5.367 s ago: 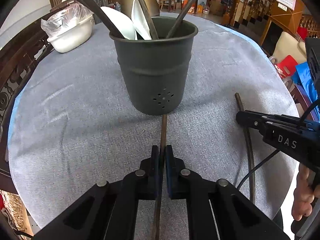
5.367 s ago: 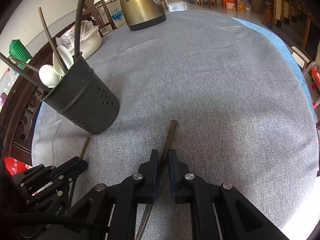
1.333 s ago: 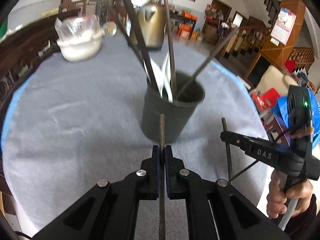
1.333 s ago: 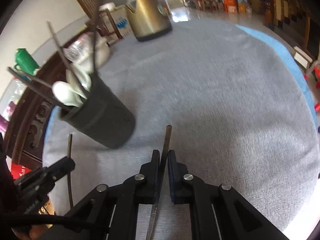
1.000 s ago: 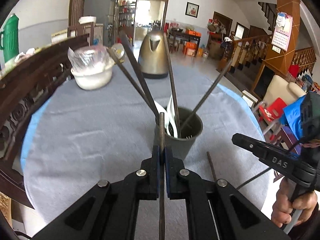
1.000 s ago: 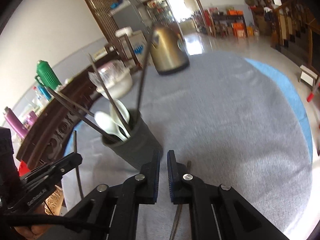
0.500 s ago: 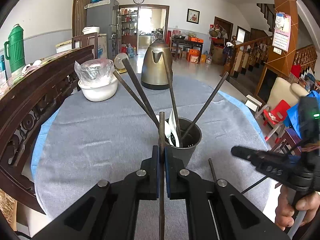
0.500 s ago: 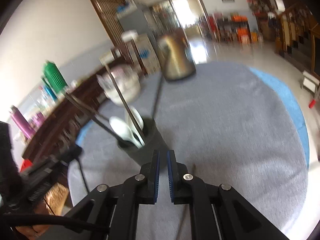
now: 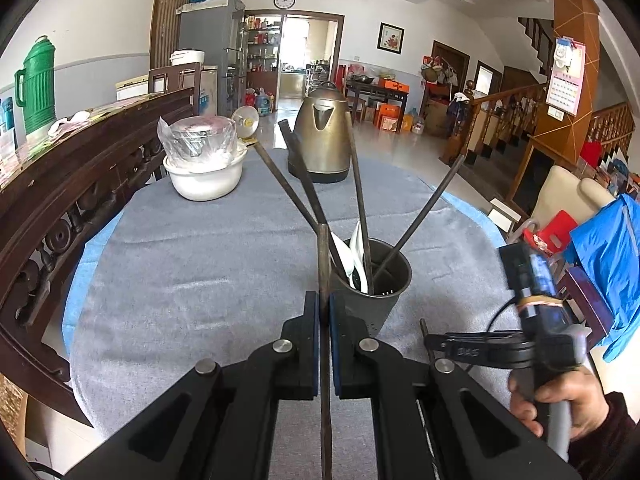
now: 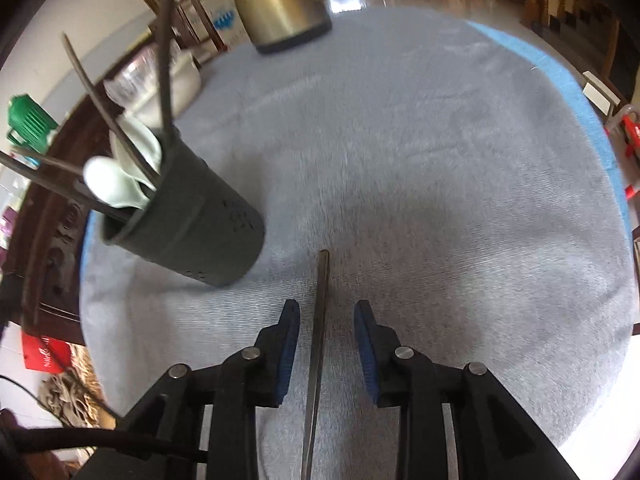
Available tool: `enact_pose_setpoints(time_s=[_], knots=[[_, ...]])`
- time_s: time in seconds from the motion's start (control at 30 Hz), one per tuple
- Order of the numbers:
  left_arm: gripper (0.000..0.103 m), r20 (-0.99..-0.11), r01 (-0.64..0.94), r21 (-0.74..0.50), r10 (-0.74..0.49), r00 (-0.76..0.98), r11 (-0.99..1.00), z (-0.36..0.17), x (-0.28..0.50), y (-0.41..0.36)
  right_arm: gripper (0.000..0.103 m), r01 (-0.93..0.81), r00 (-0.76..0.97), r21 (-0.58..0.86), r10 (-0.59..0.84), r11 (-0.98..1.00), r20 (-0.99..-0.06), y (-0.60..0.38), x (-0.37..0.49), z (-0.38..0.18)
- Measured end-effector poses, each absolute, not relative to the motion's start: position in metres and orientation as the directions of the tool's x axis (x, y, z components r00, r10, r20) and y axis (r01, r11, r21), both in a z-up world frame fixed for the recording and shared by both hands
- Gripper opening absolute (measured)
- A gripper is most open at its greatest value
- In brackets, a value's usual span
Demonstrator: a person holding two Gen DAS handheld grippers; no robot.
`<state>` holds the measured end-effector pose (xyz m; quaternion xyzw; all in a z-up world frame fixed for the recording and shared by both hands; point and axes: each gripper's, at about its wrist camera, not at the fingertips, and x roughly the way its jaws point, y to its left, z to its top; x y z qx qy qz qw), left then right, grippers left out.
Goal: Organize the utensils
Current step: 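Lift both held chopsticks up above the grey utensil cup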
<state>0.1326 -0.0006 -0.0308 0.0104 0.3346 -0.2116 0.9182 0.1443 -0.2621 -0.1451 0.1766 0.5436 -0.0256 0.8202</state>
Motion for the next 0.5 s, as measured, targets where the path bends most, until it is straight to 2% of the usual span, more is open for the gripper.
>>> enact_pose_setpoints(time_s=[0.17, 0.27, 0.5], knots=[[0.005, -0.617, 0.39, -0.145, -0.391, 0.683, 0.909, -0.031, 0.136, 0.008, 0.028, 0.204, 0.373, 0.145, 0.06, 0.968, -0.926, -0.244, 0.152, -0.152], [0.005, -0.618, 0.385, -0.157, -0.395, 0.68, 0.909, -0.031, 0.138, 0.011, 0.009, 0.145, 0.377, 0.071, 0.011, 0.987, -0.926, -0.233, 0.151, -0.151], [0.005, -0.614, 0.38, -0.156, -0.391, 0.686, 0.912, -0.031, 0.136, 0.012, 0.006, 0.145, 0.47, 0.184, 0.096, 0.972, -0.877, -0.247, 0.129, -0.132]])
